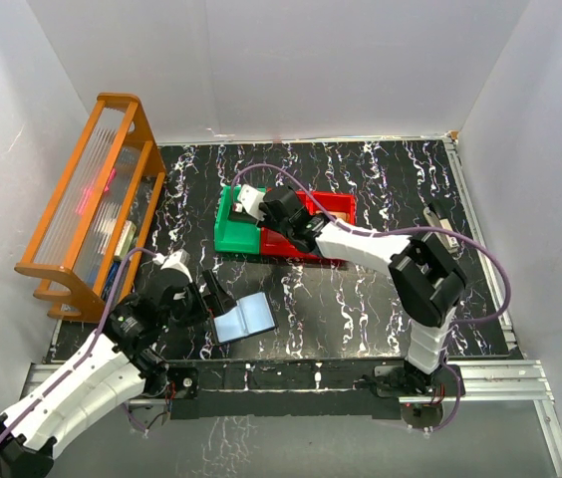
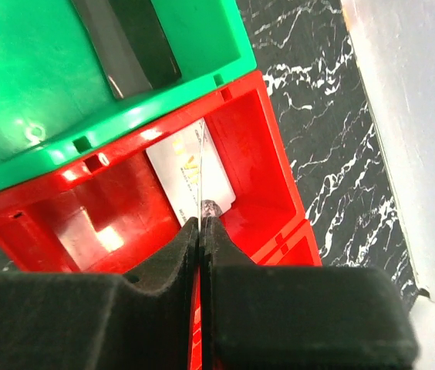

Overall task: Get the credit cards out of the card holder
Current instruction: Place the credit card in the storage box, then reset both arms

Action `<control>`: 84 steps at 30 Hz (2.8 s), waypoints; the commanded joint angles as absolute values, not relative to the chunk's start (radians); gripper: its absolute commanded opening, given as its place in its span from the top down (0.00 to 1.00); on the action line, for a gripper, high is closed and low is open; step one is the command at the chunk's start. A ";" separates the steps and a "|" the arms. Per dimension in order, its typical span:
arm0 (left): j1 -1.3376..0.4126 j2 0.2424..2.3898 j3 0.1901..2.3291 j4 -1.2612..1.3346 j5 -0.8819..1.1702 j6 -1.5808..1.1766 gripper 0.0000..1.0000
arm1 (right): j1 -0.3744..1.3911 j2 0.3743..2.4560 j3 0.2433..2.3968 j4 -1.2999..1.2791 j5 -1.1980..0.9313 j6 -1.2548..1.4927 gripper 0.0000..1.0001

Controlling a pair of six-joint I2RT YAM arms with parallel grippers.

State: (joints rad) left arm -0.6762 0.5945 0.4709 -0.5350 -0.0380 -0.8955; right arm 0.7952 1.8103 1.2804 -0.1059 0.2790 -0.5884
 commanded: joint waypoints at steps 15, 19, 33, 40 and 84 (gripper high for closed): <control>-0.678 0.558 0.546 -0.623 -0.084 -0.919 0.01 | 0.744 2.039 1.472 -0.089 0.317 -0.867 1.00; -0.678 0.541 0.549 -0.634 -0.087 -0.932 0.01 | 0.725 2.083 1.486 -0.063 0.341 -0.904 1.00; -0.678 0.533 0.555 -0.649 -0.078 -0.949 0.01 | 0.718 2.043 1.437 -0.020 0.288 -0.873 0.58; -0.678 0.552 0.548 -0.637 -0.053 -0.959 0.01 | 0.717 1.927 1.404 -0.036 0.207 -0.797 0.50; -0.678 0.808 0.364 -0.504 -0.003 -1.011 0.57 | 0.912 1.645 0.733 0.173 -0.289 0.824 0.66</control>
